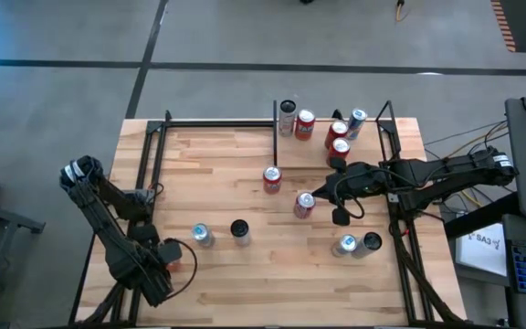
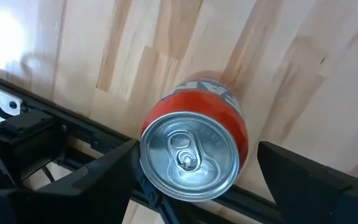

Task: Place canned beverage on shelf
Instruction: Put the bottom orange soda can on the shelf aligned with the other orange soda can

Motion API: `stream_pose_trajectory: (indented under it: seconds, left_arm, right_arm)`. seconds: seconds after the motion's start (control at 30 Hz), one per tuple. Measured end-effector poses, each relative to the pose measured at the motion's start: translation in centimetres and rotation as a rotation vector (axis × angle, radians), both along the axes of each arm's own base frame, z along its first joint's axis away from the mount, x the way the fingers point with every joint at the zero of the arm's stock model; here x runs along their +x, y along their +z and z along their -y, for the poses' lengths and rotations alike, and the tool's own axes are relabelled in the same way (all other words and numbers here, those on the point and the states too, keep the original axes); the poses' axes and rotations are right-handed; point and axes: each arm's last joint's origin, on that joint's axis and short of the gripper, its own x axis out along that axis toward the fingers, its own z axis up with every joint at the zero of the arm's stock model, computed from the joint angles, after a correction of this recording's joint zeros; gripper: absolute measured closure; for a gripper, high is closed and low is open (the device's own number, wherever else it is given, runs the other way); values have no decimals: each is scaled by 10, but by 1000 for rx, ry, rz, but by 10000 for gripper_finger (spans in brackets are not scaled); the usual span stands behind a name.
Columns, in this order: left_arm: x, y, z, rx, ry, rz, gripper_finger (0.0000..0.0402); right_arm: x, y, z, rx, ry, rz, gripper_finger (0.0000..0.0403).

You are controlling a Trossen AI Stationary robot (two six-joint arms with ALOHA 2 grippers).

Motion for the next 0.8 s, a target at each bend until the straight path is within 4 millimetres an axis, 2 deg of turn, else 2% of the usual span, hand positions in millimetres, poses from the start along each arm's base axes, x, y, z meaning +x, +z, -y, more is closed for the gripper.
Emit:
stream_pose_trajectory:
  seconds: [0.57,0.8]
  left_arm:
    - [-2,-20,-2,8,48,5,91]
    - [-2,-21,-1,14,43,24,90]
  right_arm:
    - [0,0,0,7,-4,3,394]
    - [0,0,0,11,-6,3,394]
